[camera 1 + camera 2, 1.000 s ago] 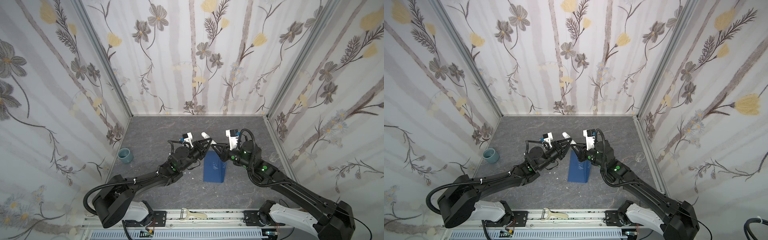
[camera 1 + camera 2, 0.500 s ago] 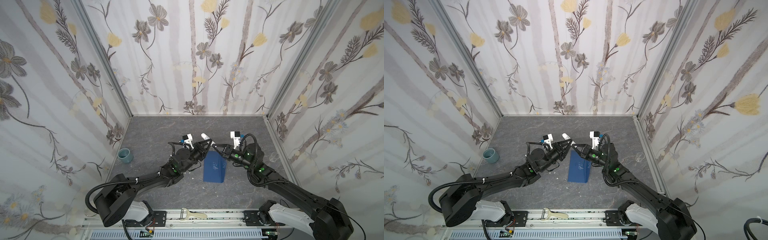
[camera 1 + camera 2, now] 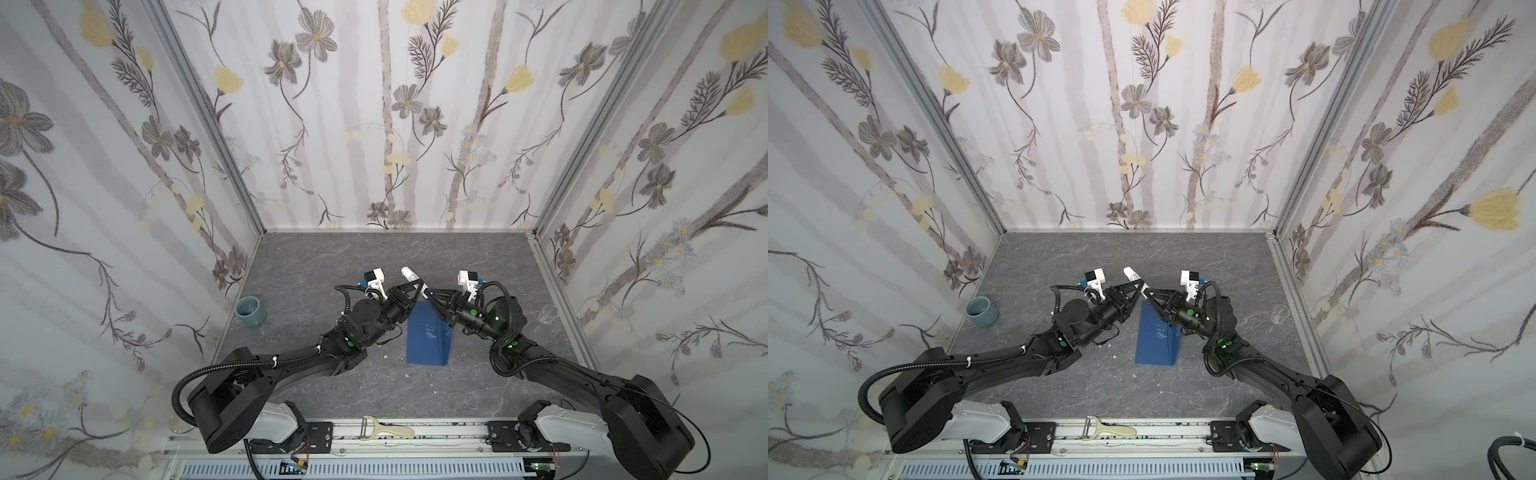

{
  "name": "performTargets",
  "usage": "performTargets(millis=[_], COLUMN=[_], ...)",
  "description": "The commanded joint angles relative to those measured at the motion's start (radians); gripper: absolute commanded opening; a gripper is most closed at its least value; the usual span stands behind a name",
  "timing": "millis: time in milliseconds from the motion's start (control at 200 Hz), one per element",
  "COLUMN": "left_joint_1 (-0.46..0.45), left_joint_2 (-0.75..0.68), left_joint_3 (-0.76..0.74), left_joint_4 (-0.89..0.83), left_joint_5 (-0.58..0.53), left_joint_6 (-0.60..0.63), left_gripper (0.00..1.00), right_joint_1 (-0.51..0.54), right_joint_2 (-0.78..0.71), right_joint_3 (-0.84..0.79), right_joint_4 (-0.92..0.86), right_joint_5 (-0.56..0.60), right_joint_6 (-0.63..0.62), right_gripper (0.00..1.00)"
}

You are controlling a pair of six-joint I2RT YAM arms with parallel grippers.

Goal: Place the letter into the envelope and seal it
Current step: 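Twist the glue stick base with the right gripper while left gripper holds it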

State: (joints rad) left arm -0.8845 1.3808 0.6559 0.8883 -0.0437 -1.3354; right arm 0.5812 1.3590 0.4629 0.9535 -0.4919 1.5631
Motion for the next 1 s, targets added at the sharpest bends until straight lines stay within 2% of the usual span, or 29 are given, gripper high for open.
performTargets(millis=[0,140,265,320,380,450,555,680,735,829,994], left_joint_1=[-0.013,-0.014,-0.014,-0.014,-0.014,-0.012,0.001,0.011,0.015,0.021,0.035], left_joint_2=[-0.002,-0.005,-0.006,-0.009,-0.016,-0.026,-0.033,-0.021,-0.011,0.006,0.028], left_joint_3=[-0.005,-0.019,-0.026,-0.025,-0.028,-0.034,-0.036,-0.006,0.005,0.018,0.049], left_joint_4=[0.118,0.141,0.146,0.146,0.145,0.140,0.129,0.069,0.049,0.032,0.015], left_joint_5=[0.097,0.096,0.088,0.084,0.072,0.054,0.043,0.047,0.057,0.069,0.111], left_joint_6=[0.050,0.059,0.054,0.053,0.042,0.019,-0.046,-0.103,-0.127,-0.172,-0.200], left_gripper=[0.00,0.00,0.00,0.00,0.00,0.00,0.00,0.00,0.00,0.00,0.00], right_joint_1=[-0.004,-0.004,-0.004,-0.003,-0.004,-0.003,0.013,0.096,0.143,0.195,0.232], right_joint_2=[0.043,0.092,0.086,0.072,0.047,0.001,-0.097,-0.235,-0.282,-0.346,-0.404], right_joint_3=[-0.012,-0.020,0.004,0.013,0.020,0.035,0.070,0.116,0.119,0.110,0.097], right_joint_4=[0.168,0.291,0.228,0.187,0.129,0.021,-0.226,-0.509,-0.560,-0.618,-0.696], right_joint_5=[0.048,0.031,0.024,0.027,0.039,0.067,0.164,0.427,0.536,0.663,0.760], right_joint_6=[0.151,0.213,0.162,0.119,0.055,-0.061,-0.293,-0.610,-0.738,-0.879,-1.056], right_gripper=[0.09,0.09,0.11,0.16,0.29,0.41,0.44,0.46,0.46,0.46,0.46])
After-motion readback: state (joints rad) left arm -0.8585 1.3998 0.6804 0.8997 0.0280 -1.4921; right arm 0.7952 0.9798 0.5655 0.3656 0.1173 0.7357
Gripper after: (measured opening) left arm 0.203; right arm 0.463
